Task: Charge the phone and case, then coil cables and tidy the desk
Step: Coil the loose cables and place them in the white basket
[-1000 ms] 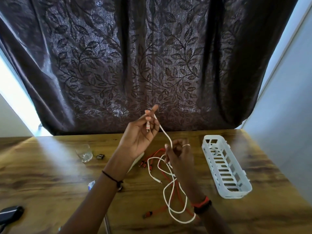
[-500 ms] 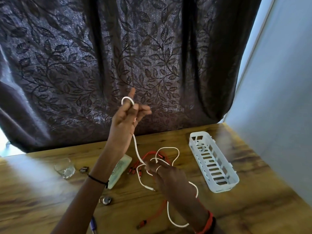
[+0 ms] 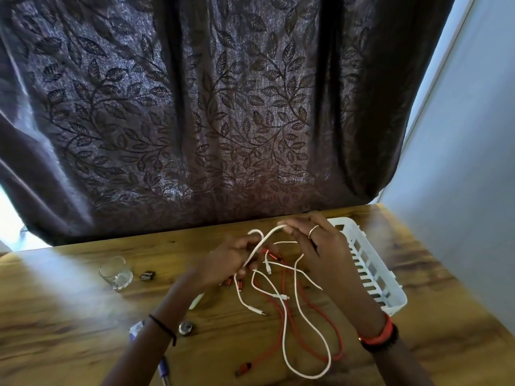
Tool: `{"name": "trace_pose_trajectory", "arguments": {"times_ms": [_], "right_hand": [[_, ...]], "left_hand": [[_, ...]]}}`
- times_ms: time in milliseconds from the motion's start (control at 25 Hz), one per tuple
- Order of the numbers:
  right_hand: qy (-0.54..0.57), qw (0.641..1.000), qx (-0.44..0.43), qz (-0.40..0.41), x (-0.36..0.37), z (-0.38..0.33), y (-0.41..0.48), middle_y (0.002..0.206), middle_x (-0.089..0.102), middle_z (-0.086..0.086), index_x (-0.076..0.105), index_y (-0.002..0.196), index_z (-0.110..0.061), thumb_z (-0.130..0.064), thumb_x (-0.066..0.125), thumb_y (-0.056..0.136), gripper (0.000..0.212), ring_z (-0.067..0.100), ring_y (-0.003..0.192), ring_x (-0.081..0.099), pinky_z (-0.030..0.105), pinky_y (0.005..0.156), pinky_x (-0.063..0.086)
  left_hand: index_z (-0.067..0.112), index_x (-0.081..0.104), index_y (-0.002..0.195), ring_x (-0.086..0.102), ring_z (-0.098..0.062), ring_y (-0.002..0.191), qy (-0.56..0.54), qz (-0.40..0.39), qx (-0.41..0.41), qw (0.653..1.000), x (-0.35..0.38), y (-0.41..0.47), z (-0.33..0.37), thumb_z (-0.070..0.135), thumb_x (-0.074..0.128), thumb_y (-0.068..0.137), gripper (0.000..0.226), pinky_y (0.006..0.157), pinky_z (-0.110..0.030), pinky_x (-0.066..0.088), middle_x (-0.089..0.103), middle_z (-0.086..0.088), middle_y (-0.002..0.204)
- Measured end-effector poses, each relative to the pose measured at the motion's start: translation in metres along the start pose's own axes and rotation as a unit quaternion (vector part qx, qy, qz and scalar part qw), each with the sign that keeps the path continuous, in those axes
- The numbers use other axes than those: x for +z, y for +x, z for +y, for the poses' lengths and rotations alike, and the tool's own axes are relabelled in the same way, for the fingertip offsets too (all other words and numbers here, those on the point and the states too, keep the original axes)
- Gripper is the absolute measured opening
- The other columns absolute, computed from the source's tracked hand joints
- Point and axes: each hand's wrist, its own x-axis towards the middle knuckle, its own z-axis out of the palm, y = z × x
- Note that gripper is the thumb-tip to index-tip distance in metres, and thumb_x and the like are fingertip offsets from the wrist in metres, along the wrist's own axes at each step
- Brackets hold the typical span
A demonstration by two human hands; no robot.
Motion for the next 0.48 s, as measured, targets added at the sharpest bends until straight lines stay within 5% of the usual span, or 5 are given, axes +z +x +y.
{"name": "trace_pose_trajectory", "arguments": {"times_ms": [120, 320, 480], "right_hand": [[0.030, 0.999, 0.013, 0.009, 0.002, -0.004, 0.010, 0.089, 0.055, -0.012, 0.070, 0.106, -0.018, -0.016, 0.056, 0.091, 0.020, -0.007, 0.076, 0.054, 0.002, 0.066, 0.036], [0.060, 0.995, 0.064, 0.038, 0.004, -0.002, 0.022, 0.094, 0.067, -0.005, 0.070, 0.105, -0.020, -0.025, 0.055, 0.091, 0.021, 0.006, 0.080, 0.061, 0.010, 0.068, 0.045], [0.108, 0.985, 0.124, 0.046, 0.016, -0.008, 0.020, 0.089, 0.065, -0.021, 0.071, 0.103, -0.020, -0.022, 0.060, 0.089, 0.019, -0.013, 0.083, 0.059, 0.000, 0.073, 0.040]], "left_hand": [[0.019, 0.073, 0.088, 0.023, -0.003, 0.045, -0.246, -0.072, -0.020, 0.967, 0.006, -0.009, 0.001, 0.007, 0.040, 0.091, 0.036, 0.049, -0.022, 0.015, 0.032, 0.007, 0.056], [0.003, 0.063, 0.100, 0.030, -0.001, 0.037, -0.360, -0.114, 0.044, 0.925, 0.003, -0.012, -0.003, 0.012, 0.040, 0.091, 0.027, 0.043, -0.019, 0.028, 0.034, 0.008, 0.052], [-0.003, 0.053, 0.113, 0.031, -0.004, 0.042, -0.541, -0.201, 0.114, 0.809, 0.006, -0.008, -0.001, 0.007, 0.031, 0.095, 0.030, 0.047, -0.019, 0.025, 0.034, 0.007, 0.059]]}}
